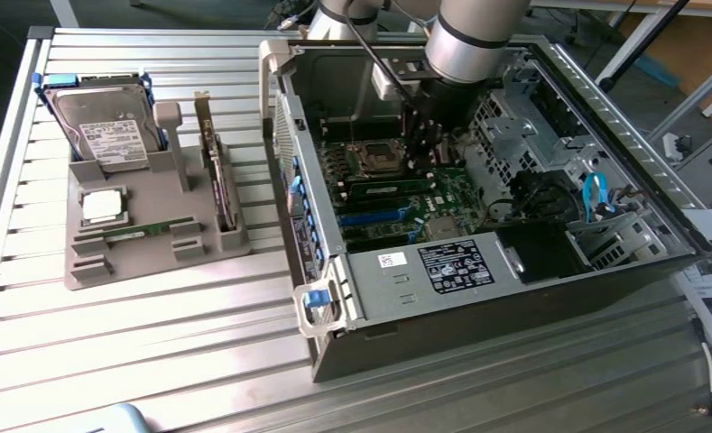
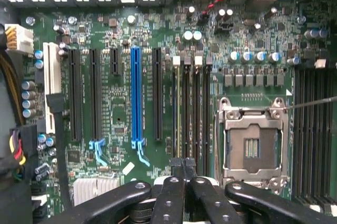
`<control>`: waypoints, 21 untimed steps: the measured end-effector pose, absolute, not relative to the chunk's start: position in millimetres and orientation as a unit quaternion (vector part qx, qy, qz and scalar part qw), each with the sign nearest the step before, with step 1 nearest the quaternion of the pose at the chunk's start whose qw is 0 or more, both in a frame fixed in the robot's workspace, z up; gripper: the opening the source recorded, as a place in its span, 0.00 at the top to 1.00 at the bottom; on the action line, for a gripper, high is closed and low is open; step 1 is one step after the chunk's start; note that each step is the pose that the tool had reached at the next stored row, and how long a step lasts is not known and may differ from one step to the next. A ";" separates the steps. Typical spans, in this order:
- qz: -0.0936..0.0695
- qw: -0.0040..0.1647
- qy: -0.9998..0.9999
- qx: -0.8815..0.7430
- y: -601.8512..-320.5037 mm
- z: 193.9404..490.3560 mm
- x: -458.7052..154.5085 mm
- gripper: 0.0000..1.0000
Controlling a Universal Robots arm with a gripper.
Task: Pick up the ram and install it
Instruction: 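Press down the ram until it locks into place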
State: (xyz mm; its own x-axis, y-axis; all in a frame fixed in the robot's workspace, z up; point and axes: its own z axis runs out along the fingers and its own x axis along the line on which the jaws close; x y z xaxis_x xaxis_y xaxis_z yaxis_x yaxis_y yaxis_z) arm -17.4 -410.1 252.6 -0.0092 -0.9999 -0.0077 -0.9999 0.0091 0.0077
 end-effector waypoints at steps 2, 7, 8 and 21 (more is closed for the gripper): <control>0.005 0.000 0.710 -0.704 -410.1 252.6 -20.3 0.89; 0.005 0.000 0.710 -0.704 -410.1 252.6 -24.7 0.89; 0.005 0.000 0.710 -0.704 -410.1 252.6 -24.8 0.89; 0.005 0.000 0.710 -0.704 -410.1 252.6 -29.0 0.89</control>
